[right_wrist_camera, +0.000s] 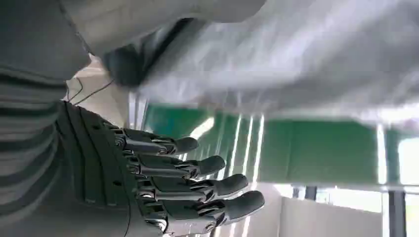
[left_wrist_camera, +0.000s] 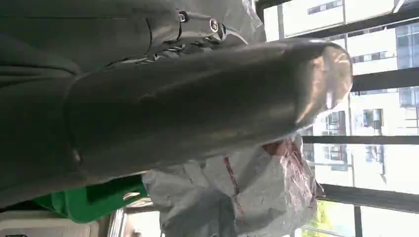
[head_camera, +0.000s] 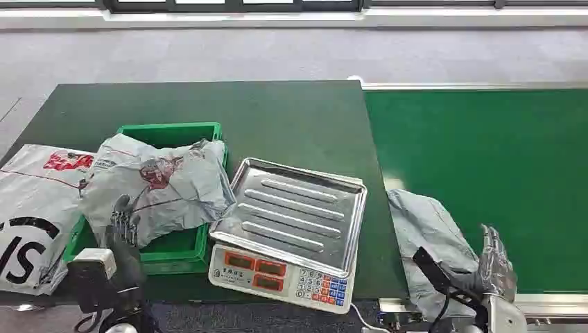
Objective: Moved the parcel from conveyor to table for the left to box.
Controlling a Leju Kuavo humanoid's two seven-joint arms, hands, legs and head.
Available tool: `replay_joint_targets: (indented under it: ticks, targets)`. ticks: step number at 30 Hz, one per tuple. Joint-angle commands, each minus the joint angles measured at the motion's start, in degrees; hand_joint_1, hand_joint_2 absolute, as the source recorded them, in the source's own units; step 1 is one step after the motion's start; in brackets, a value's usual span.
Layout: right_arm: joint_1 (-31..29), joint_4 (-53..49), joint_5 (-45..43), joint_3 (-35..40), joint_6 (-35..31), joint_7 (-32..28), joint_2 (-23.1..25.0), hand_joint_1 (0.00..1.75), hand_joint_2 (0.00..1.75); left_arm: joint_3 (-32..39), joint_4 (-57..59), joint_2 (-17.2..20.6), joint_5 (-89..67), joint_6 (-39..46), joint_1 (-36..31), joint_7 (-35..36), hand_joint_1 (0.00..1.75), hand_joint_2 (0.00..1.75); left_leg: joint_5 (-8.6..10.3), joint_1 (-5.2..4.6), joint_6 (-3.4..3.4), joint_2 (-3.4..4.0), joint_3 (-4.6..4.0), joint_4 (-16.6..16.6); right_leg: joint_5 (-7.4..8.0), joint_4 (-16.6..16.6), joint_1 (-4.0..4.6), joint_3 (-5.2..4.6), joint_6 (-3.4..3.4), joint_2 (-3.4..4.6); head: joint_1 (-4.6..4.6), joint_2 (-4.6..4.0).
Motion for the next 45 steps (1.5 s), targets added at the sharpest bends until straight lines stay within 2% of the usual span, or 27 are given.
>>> replay_joint_targets:
  ticks: [1, 6, 10, 15, 16, 17, 20, 29, 31, 34, 36, 38, 39, 40, 41, 42, 43, 45]
  targets:
    - [-3.0, 12.2, 0.2, -1.9, 0.4, 0.1, 1.4, 0.00, 1.75, -1.6, 3.3, 0.9, -0.1, -0.2, -1.9, 0.6, 0.00, 0.00, 0.03, 0.05, -0.02, 0.04, 0.14, -0.1, 0.04, -0.2, 0.07, 0.17, -0.05, -0.06, 0.00, 0.00]
    - [-2.9, 12.5, 1.5, -1.6, 2.0, 1.6, 1.4, 0.00, 1.75, -1.6, 3.2, 0.8, -0.2, -0.3, -2.0, 0.8, 0.00, 0.00, 0.02, 0.02, -0.02, 0.08, 0.16, -0.1, 0.03, -0.1, 0.04, 0.17, -0.05, -0.04, 0.00, 0.00]
    - [-3.1, 17.7, 2.9, 1.0, 6.1, 0.7, 3.4, 0.00, 1.75, -1.9, 3.8, 0.5, -0.8, -0.6, -3.0, 1.7, 0.00, 0.00, 0.02, 0.06, -0.03, 0.06, 0.19, -0.1, 0.03, -0.2, 0.08, 0.22, -0.06, -0.05, 0.00, 0.00]
    - [-2.3, 22.9, 3.6, 2.9, 7.0, 1.0, 4.9, 0.00, 1.75, -2.3, 5.3, 0.0, -1.2, -1.4, -4.8, 2.5, 0.00, 0.00, 0.08, 0.12, -0.05, -0.06, 0.26, -0.2, 0.05, -0.3, 0.14, 0.35, -0.08, -0.19, 0.00, 0.00]
    - [-1.9, 22.7, 3.7, 3.3, 7.1, 0.8, 5.1, 0.45, 1.75, -2.2, 5.1, 0.0, -1.3, -1.3, -4.7, 2.5, 0.00, 0.00, 0.04, 0.13, -0.04, -0.07, 0.22, -0.1, 0.00, -0.2, 0.14, 0.31, -0.08, -0.16, 0.00, 0.00]
    - [-1.5, 22.4, 4.1, 4.3, 7.7, 0.7, 4.9, 1.75, 1.75, -1.8, 4.9, -0.1, -1.5, -1.3, -4.7, 2.8, 0.00, 0.00, 0.06, 0.12, -0.07, -0.02, 0.27, -0.2, 0.02, -0.2, 0.14, 0.35, -0.07, -0.14, 0.00, 0.00]
    - [-1.5, 22.6, 3.4, 6.1, 9.5, -0.6, 4.3, 1.75, 1.75, -1.2, 4.6, -0.3, -1.8, -1.7, -4.6, 3.0, 0.00, 0.00, 0.05, 0.12, -0.06, 0.08, 0.34, -0.2, 0.04, -0.2, 0.15, 0.37, -0.08, -0.07, 0.00, 0.00]
    - [-2.4, 23.2, 3.3, 6.1, 9.1, -0.8, 4.4, 1.75, 1.75, -1.1, 4.4, -0.5, -1.9, -1.7, -4.4, 3.0, 0.00, 0.00, -0.17, 0.14, -0.03, 0.24, 0.90, -0.1, -0.10, -0.2, 0.17, 0.81, -0.10, 0.07, 0.00, 0.00]
    - [-2.0, 21.1, 3.3, 6.8, 9.2, -0.7, 4.3, 1.75, 1.75, -0.6, 3.8, -0.7, -1.9, -1.5, -4.0, 3.0, 0.00, 0.00, -0.15, 0.13, -0.04, 0.24, 0.92, -0.2, -0.09, -0.3, 0.17, 0.83, -0.11, 0.03, 0.00, 0.00]
    - [-1.9, 16.8, 3.8, 7.2, 5.8, 0.1, 4.7, 1.75, 1.75, 0.0, 2.4, -0.7, -2.1, -1.2, -2.6, 2.9, 0.00, 0.00, -0.20, 0.12, -0.07, 0.27, 0.96, -0.2, -0.14, -0.2, 0.16, 0.85, -0.12, 0.08, 0.00, 0.00]
    - [-2.6, 9.7, 4.3, 8.0, -7.1, -3.4, 5.8, 1.75, 1.75, 1.1, 0.1, -1.4, -2.5, -1.1, -0.5, 2.7, 0.00, 0.00, -0.20, 0.12, -0.08, 0.35, 0.93, -0.2, -0.12, -0.2, 0.18, 0.81, -0.14, 0.13, 0.00, 0.00]
    - [-3.4, 3.3, 3.6, 8.4, -6.7, -3.1, 7.0, 1.75, 1.75, 2.0, -1.9, -2.1, -2.8, -1.3, 1.5, 2.0, 0.00, 0.00, -0.35, 0.07, -0.07, 0.60, 0.95, 0.0, -0.20, 0.0, 0.13, 0.84, -0.13, 0.45, 0.00, 0.00]
    - [-3.1, -0.3, 3.6, 8.9, -13.4, -4.9, 7.4, 1.75, 1.75, 2.5, -2.2, -2.5, -2.9, -1.4, 1.8, 1.8, 0.00, 0.00, -0.34, 0.07, -0.07, 0.60, 0.92, -0.1, -0.19, 0.0, 0.13, 0.81, -0.14, 0.43, 0.00, 0.02]
    - [-2.6, -4.9, -0.4, 8.7, -21.5, -9.0, 8.5, 1.75, 1.75, 3.0, -2.7, -3.2, -3.1, -1.2, 2.3, 1.4, 0.00, 0.00, -0.37, 0.06, -0.07, 0.60, 0.88, 0.0, -0.21, 0.0, 0.10, 0.75, -0.14, 0.51, 0.00, 0.00]
    - [-0.9, -11.9, -0.1, 8.6, -24.1, -9.6, 9.2, 1.75, 1.75, 3.1, -3.0, -3.6, -3.3, -1.2, 2.8, 0.8, 0.00, 0.00, -0.38, 0.03, -0.08, 0.80, 0.78, 0.0, -0.17, 0.1, 0.07, 0.61, -0.16, 0.68, 0.00, 0.00]
    - [0.8, -17.8, -5.0, 9.4, -26.8, -12.6, 9.8, 1.75, 1.75, 3.2, -3.1, -3.9, -3.4, -1.0, 3.0, 0.4, 0.00, 0.00, -0.44, -0.01, -0.08, 0.76, 0.52, 0.1, -0.24, 0.2, 0.01, 0.52, -0.14, 0.68, 0.00, 0.00]
    - [2.4, -22.0, -5.9, 9.7, -27.7, -13.4, 10.2, 1.75, 1.75, 3.1, -3.1, -4.0, -3.4, -0.9, 3.0, 0.2, 0.00, 0.00, -0.41, 0.01, -0.10, 0.78, 0.15, 0.1, -0.20, 0.2, 0.03, 0.38, -0.16, 0.69, 0.00, 0.00]
    - [5.7, -28.9, -9.3, 11.6, -34.5, -17.8, 10.2, 1.75, 1.75, 2.6, -2.7, -3.8, -3.5, -0.6, 2.9, -0.5, 0.00, 0.00, -0.37, -0.03, -0.12, 0.43, 0.02, 0.0, -0.28, 0.2, -0.01, 0.14, -0.17, 0.36, 0.00, 0.00]
